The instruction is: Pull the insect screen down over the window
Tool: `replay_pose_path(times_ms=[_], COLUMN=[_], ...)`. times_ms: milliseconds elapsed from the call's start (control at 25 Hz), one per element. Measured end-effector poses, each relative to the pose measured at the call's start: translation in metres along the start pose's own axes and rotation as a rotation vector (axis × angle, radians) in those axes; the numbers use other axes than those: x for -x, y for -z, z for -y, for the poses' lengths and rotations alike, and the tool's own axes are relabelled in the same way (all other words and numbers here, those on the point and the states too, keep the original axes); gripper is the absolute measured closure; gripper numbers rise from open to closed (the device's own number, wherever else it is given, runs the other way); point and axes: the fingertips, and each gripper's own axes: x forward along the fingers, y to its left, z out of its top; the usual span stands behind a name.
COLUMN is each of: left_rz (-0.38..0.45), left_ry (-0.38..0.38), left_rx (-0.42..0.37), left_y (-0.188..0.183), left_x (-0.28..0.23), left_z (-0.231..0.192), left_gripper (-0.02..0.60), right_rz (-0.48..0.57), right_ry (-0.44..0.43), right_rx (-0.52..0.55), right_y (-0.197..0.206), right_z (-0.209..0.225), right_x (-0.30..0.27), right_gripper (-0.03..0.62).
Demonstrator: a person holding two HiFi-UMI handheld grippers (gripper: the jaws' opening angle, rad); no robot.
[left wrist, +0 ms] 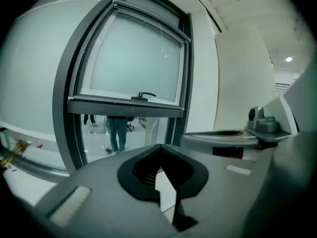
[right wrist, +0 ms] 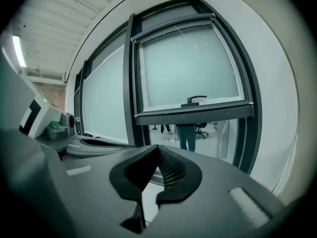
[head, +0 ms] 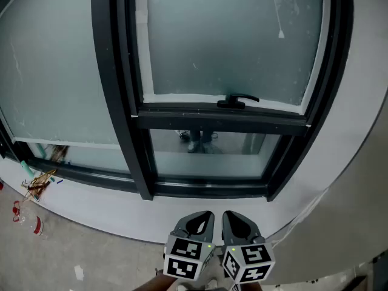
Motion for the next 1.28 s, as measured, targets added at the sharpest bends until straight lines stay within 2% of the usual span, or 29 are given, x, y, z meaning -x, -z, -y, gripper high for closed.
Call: replay_pose_path(times_ms=[640, 880, 960, 1120, 1280], left_rz=[-0.004, -0.004, -0.007, 0.013, 0.034], left_ry=[0.002, 0.04, 0.051, 0.056, 0.056], left_rx=[0.002, -0.002, -0.008, -0.022, -0.035], left_y=[0.003, 0.0, -0.002, -0.012, -0.026], left_x=[0.011, 0.01, 0.006, -0.006, -0.026], left_z=[-0.016, -0.025, -0.03, -0.037, -0.046], left_gripper=[0.565, 0.566, 0.566, 0.566, 0.566], right_rz=[0.005, 0.031, 0.041, 0.017, 0.014], right_ry=[0.01, 0.019, 0.023, 0.048, 0.043], right_rx=[0.027, 0.017, 0.039, 0.147, 0.151], right_y=[0.004, 0.001, -0.004, -0.007, -0.018], right_z=[-0.021, -0.03, -0.031, -0.022, -0.005], right_x=[-0.008, -0.017, -0.021, -0.032, -0.052], right_gripper=[0.589, 0.589, 0.589, 0.592, 0.599])
